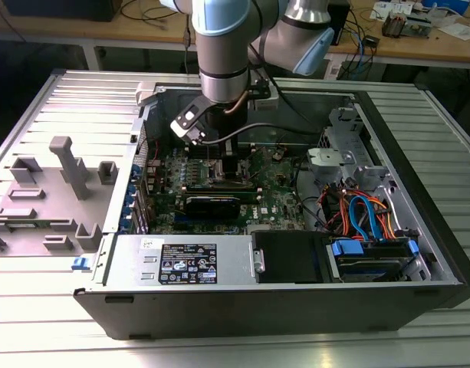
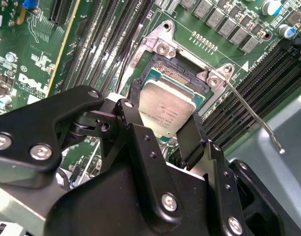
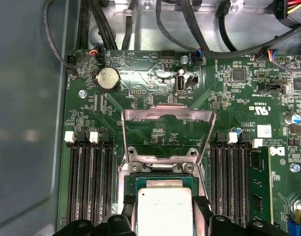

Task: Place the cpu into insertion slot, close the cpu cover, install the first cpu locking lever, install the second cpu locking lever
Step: 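Place the cpu into insertion slot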

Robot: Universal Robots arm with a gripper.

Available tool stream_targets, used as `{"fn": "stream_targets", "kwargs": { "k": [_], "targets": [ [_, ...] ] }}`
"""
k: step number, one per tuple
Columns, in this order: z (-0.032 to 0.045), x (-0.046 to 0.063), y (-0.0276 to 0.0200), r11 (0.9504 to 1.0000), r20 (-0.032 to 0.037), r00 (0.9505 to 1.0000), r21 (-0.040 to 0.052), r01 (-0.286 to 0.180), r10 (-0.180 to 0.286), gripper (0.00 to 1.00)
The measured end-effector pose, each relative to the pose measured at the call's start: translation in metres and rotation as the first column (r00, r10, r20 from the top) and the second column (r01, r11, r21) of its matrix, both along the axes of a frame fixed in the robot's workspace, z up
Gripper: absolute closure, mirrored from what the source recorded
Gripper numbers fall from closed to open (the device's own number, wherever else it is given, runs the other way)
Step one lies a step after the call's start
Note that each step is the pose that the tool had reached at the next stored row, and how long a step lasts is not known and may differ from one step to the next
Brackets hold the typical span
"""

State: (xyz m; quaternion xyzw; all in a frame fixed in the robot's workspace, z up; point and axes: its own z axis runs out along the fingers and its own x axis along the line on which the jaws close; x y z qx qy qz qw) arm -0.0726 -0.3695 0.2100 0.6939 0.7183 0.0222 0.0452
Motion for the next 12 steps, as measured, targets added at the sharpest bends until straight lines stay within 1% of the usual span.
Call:
{"fn": "stream_targets", "kwargs": {
  "k": [5,12],
  "targets": [
    [-0.005,-0.0021,-0.0007,1.0,0.0,1.0,0.0064,-0.003,0.003,0.46],
    [-0.008,-0.0024,-0.0011,0.9998,-0.0001,0.9998,0.0069,0.02,-0.02,0.46]
  ]
}}
